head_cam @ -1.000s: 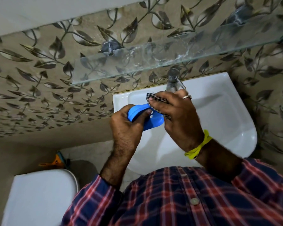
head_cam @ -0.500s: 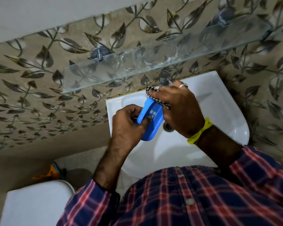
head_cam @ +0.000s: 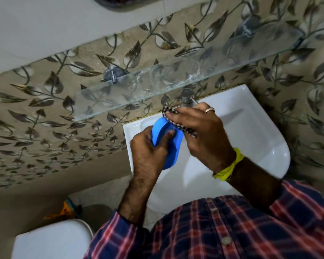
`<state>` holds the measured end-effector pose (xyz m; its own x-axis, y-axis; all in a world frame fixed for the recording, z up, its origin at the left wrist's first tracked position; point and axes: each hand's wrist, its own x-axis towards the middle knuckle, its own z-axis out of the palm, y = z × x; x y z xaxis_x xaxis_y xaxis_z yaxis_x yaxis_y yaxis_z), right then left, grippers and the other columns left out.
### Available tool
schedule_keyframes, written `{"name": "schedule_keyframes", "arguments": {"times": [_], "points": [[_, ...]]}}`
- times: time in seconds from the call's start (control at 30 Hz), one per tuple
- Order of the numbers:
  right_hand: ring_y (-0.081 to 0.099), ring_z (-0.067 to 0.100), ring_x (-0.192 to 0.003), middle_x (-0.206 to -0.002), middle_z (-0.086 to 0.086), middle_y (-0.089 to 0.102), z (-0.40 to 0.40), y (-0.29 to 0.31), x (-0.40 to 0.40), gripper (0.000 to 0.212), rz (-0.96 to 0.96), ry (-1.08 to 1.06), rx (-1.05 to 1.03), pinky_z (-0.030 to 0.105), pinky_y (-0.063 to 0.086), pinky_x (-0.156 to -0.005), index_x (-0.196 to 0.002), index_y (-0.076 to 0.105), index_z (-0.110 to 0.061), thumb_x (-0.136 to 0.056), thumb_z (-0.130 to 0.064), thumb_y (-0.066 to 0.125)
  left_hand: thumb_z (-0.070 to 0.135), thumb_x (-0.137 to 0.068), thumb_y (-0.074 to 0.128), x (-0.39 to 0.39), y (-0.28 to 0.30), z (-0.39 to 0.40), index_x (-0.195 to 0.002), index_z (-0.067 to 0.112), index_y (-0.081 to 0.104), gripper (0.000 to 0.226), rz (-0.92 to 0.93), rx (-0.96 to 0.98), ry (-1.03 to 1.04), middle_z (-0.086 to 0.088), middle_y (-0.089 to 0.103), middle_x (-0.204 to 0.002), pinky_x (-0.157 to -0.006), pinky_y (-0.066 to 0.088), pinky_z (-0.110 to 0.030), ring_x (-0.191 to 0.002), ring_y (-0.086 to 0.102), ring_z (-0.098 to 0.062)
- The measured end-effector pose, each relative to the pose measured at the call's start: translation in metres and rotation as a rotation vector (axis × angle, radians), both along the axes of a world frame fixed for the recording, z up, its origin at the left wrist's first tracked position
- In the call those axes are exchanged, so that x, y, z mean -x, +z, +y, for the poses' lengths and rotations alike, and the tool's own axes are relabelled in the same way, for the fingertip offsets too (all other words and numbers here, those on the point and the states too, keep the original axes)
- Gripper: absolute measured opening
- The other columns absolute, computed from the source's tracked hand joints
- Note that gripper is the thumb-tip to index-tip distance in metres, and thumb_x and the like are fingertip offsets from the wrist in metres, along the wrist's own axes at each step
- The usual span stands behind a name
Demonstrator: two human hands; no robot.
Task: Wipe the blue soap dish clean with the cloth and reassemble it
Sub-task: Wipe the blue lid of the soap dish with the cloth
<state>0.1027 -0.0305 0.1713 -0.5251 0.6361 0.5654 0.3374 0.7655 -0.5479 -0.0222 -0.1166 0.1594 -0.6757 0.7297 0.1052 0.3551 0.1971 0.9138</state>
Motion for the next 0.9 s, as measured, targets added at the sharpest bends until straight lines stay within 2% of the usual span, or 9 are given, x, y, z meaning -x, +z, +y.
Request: {"name": "schedule_keyframes", "arguments": {"times": [0.13,0.23,0.33,0.4,0.47,0.53,0.63,0.8,0.9], "points": [[0.065,0.013,-0.069,-0.076,0.0,0.075,-0.016,-0.013,-0.004,0.019,0.1,0.059,0.393,0.025,0.05,-0.075,-0.093,0.077,-0.014,-0.085,0.001,0.068,0.028,-0.08,0.08,0.006,0.02,0.008,-0.083,0.025,0.073,0.008,-0.093,-0.245,0.032,0.009,0.074,-0.072,-0.062,0.059,-0.031,-0.066,0.069,-0.01],[0.069,0.004,-0.081,-0.088,-0.006,0.076,-0.013,-0.011,0.003,0.017,0.375,-0.167,0.699,0.029,0.057,-0.082,-0.097,0.077,-0.013,-0.085,-0.004,0.069,0.018,-0.082,0.081,0.0,0.018,0.017,-0.087,0.013,0.074,0.01,-0.073,-0.271,0.066,0.007,0.072,-0.073,-0.064,0.057,-0.027,-0.066,0.067,-0.007],[0.07,0.008,-0.096,-0.103,0.0,0.075,0.006,0.008,-0.001,0.022,0.381,-0.205,0.562,0.03,0.055,-0.093,-0.107,0.074,-0.007,-0.086,-0.007,0.067,0.015,-0.082,0.082,-0.012,0.005,0.014,-0.08,0.015,0.072,0.01,-0.174,-0.232,0.038,0.01,0.07,-0.068,-0.059,0.055,-0.026,-0.062,0.064,-0.006],[0.066,0.004,-0.101,-0.109,-0.001,0.073,0.007,0.017,0.0,0.032,0.266,-0.108,0.349,0.022,0.05,-0.095,-0.112,0.072,-0.008,-0.082,0.001,0.065,0.016,-0.082,0.083,-0.016,-0.001,0.014,-0.078,0.02,0.072,0.012,-0.258,-0.218,0.04,0.006,0.071,-0.069,-0.061,0.057,-0.035,-0.064,0.065,-0.014],[0.064,0.012,-0.103,-0.112,0.003,0.073,0.001,0.014,0.001,0.04,0.13,-0.109,0.169,0.024,0.047,-0.093,-0.115,0.071,-0.007,-0.078,0.006,0.066,0.017,-0.081,0.082,-0.014,-0.001,0.017,-0.08,0.021,0.073,0.01,-0.306,-0.271,0.084,0.002,0.073,-0.074,-0.064,0.059,-0.038,-0.068,0.067,-0.019],[0.064,0.022,-0.095,-0.106,0.006,0.075,-0.011,0.005,-0.001,0.04,0.066,-0.126,0.179,0.018,0.044,-0.087,-0.116,0.07,-0.007,-0.079,0.007,0.065,0.018,-0.081,0.081,-0.007,0.002,0.019,-0.082,0.021,0.074,0.008,-0.357,-0.365,0.125,0.004,0.075,-0.076,-0.062,0.059,-0.034,-0.069,0.069,-0.017],[0.064,0.014,-0.096,-0.104,0.007,0.075,-0.025,0.002,-0.004,0.033,0.119,-0.048,0.319,0.004,0.04,-0.087,-0.113,0.071,-0.007,-0.082,0.004,0.065,0.01,-0.084,0.079,-0.001,0.001,0.019,-0.084,0.018,0.073,0.01,-0.397,-0.386,0.138,0.007,0.075,-0.073,-0.059,0.057,-0.027,-0.065,0.069,-0.01],[0.067,0.023,-0.101,-0.11,0.009,0.074,-0.006,0.011,0.008,0.033,0.125,-0.065,0.249,0.03,0.051,-0.092,-0.114,0.07,-0.004,-0.082,0.004,0.066,0.006,-0.086,0.076,-0.003,0.006,0.03,-0.08,0.016,0.073,0.012,-0.55,-0.449,0.23,0.005,0.074,-0.071,-0.058,0.057,-0.03,-0.061,0.068,-0.012],[0.069,0.026,-0.096,-0.106,0.01,0.075,-0.019,0.003,0.0,0.035,0.137,-0.026,0.269,0.028,0.05,-0.09,-0.111,0.072,-0.002,-0.078,0.011,0.067,0.004,-0.087,0.074,0.007,0.012,0.037,-0.081,0.014,0.071,0.012,-0.593,-0.5,0.265,0.005,0.074,-0.071,-0.06,0.058,-0.031,-0.062,0.068,-0.013]]}}
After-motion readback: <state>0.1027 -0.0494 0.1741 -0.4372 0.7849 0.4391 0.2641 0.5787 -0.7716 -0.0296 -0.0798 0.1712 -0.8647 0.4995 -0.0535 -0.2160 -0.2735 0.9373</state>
